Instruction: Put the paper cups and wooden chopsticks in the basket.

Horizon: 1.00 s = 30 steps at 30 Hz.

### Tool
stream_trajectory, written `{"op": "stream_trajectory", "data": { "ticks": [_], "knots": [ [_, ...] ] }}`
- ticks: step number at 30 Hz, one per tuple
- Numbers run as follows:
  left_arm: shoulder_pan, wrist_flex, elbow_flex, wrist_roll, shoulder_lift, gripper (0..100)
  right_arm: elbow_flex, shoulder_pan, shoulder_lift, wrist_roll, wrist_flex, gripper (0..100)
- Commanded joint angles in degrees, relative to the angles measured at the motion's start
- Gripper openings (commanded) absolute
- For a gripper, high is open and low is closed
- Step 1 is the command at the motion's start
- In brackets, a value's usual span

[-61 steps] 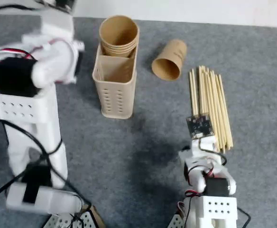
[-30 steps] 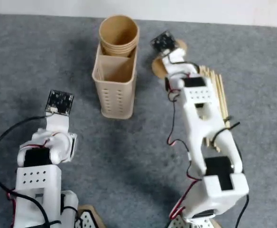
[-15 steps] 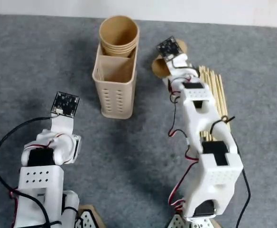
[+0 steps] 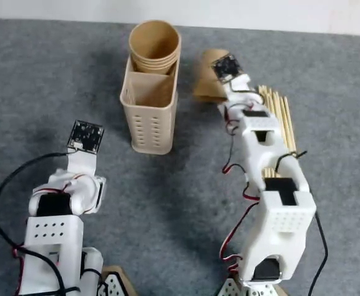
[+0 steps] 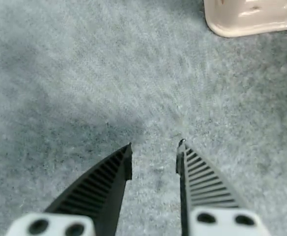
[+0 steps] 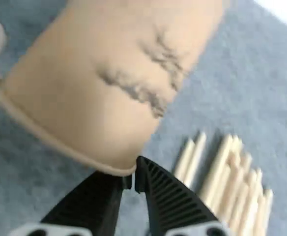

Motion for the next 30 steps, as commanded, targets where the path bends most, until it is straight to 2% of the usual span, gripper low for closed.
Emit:
{"op": "stream_trajectory", "data": {
  "ticks": [1, 8, 12, 16, 21, 26, 30],
  "knots": [
    [0.8, -2.5, 0.1, -0.4, -0.7, 18, -4.4, 3.7, -9.5, -4.7, 10.9, 0.5],
    [0.8, -2.7, 0.1, -0.4, -0.7, 18, -14.9, 4.3, -28.7, -5.9, 42.0, 0.5],
    [0.9, -2.7, 0.1, -0.3, -0.7, 18, -27.0, 0.9, -35.5, -5.9, 61.0, 0.5],
    [0.9, -2.7, 0.1, -0.3, -0.7, 18, -42.8, -2.6, -36.8, -6.0, 73.6, 0.5],
    [0.9, -2.7, 0.2, -0.2, -0.7, 18, -56.1, -6.6, -36.3, -11.9, 75.7, 0.5],
    [0.9, -2.6, 0.2, -0.2, -0.7, 18, -57.2, -12.4, -31.9, -12.7, 70.8, 0.5],
    [0.9, -2.6, 0.2, -0.2, -0.7, 18, -56.8, -13.8, -25.9, -12.8, 65.7, 0.5]
  ]
}}
